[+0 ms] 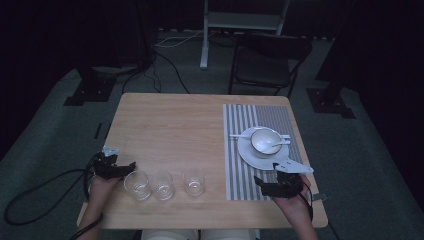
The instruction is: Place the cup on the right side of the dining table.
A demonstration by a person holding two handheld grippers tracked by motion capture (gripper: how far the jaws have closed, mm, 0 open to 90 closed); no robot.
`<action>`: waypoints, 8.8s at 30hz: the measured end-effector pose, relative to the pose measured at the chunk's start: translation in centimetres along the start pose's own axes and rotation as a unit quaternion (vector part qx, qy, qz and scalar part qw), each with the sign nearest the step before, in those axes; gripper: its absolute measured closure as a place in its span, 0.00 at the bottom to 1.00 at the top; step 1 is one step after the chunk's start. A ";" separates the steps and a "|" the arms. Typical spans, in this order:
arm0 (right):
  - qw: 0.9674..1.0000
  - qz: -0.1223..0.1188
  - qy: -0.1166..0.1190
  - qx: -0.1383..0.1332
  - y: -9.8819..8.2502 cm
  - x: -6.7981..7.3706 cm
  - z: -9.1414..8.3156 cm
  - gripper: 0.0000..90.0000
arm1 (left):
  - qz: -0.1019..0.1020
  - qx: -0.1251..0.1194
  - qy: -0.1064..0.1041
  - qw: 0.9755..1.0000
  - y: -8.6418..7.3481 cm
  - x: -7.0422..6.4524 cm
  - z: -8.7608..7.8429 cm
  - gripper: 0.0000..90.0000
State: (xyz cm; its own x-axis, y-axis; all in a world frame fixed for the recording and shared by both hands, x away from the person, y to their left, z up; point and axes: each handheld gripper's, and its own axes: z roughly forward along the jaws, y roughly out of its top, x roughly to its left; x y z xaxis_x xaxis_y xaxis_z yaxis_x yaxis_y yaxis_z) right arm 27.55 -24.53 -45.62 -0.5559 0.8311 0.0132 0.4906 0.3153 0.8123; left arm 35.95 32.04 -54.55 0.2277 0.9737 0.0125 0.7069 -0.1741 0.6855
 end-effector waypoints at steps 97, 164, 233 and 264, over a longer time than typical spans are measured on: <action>0.976 -0.143 0.154 0.052 5.7 14.2 14.0 0.20 | 0.004 0.000 -0.004 1.000 0.0 0.0 0.0 0.03; 0.998 0.033 -0.056 0.013 18.5 -6.4 15.8 0.20 | 0.006 0.000 -0.005 1.000 0.0 0.0 0.0 0.03; 0.984 0.121 -0.090 0.093 15.5 -10.4 19.6 0.19 | 0.007 -0.001 -0.006 1.000 0.0 0.0 0.0 0.03; 0.996 0.040 -0.001 0.075 11.9 -2.6 16.4 0.14 | 0.006 0.000 -0.006 1.000 0.0 0.0 0.0 0.03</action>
State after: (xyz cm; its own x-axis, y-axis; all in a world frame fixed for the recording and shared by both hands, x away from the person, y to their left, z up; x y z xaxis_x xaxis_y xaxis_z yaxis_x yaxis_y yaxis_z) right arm 45.83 -15.39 -45.54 -0.5101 0.8569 0.0740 0.6280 0.3123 0.7128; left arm 35.98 32.03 -54.56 0.2442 0.9696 0.0125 0.7034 -0.1860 0.6860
